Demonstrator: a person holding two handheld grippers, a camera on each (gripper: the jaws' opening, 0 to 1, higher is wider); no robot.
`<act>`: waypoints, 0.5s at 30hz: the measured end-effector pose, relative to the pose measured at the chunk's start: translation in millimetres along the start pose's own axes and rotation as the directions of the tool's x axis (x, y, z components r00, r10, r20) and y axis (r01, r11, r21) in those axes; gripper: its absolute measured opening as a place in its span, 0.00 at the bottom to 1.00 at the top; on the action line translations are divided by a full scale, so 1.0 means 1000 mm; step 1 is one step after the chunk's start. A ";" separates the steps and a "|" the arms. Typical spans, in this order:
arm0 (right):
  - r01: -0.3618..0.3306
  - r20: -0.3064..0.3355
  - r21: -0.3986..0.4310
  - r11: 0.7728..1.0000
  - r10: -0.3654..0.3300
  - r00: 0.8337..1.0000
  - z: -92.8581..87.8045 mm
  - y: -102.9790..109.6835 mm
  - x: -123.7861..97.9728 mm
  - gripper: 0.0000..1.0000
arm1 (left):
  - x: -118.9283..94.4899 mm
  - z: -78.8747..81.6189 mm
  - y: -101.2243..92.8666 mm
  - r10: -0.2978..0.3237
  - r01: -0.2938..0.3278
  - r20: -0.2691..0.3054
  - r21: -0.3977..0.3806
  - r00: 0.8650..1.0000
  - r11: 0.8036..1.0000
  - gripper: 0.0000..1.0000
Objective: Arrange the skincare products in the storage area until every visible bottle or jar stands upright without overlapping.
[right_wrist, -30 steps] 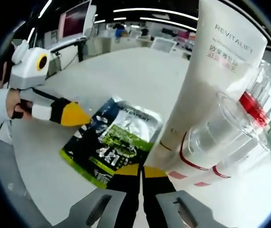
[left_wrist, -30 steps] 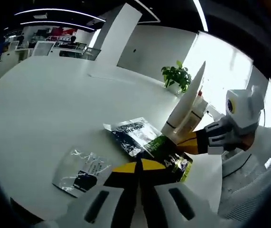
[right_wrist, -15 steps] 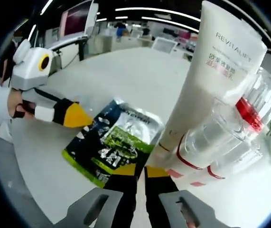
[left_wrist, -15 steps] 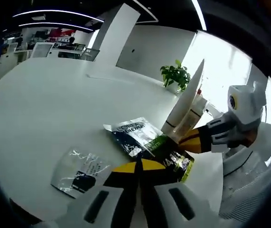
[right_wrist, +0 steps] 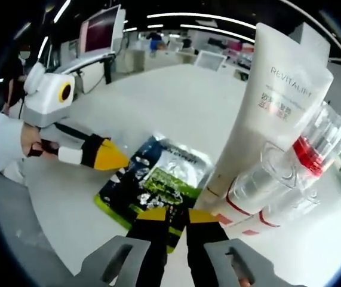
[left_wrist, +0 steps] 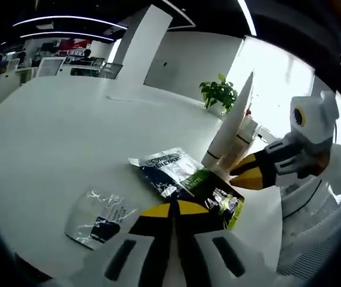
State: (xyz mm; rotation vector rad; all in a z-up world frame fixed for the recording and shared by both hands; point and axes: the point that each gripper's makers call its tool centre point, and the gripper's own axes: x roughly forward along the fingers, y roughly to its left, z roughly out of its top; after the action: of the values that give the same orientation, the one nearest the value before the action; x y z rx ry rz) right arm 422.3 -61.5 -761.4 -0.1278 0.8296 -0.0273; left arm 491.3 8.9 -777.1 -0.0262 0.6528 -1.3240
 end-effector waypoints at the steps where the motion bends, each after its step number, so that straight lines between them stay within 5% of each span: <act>1: -0.002 0.003 0.003 1.000 0.002 1.000 0.001 0.000 -0.002 0.06 | -0.001 0.000 -0.001 -0.005 0.005 0.000 0.004 1.000 1.000 0.00; 15: -0.026 0.049 0.025 0.999 0.025 0.998 0.010 0.005 -0.025 0.13 | -0.010 0.015 -0.012 -0.011 0.010 0.015 0.076 1.000 0.997 0.12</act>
State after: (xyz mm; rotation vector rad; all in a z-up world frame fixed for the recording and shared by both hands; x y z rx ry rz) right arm 412.3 -53.5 -736.8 -0.0939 0.7816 -0.0107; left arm 487.1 9.4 -755.7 0.0218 0.5896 -1.3567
